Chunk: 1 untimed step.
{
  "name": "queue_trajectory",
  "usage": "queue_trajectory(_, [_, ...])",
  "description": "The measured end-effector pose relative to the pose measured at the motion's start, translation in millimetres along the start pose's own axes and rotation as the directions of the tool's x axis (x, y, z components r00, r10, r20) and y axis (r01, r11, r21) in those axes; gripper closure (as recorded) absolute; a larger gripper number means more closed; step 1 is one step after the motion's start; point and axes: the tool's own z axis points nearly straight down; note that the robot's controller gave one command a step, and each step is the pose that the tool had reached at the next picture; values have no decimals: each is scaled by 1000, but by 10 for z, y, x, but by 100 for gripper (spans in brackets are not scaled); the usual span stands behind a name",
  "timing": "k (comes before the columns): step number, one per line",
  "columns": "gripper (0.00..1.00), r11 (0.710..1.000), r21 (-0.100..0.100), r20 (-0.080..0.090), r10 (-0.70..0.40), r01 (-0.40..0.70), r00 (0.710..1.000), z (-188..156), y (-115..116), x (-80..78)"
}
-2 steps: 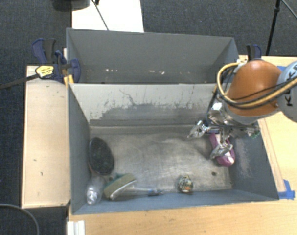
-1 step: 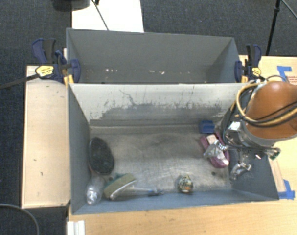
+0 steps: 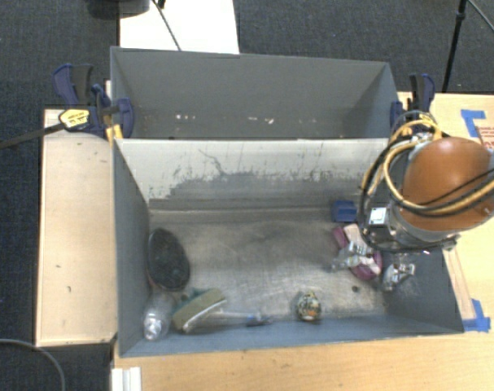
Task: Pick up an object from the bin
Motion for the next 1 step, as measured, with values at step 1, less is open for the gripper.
queue_trajectory(1, [0,997,-14,5,77,-77,997,91,-573,-152])
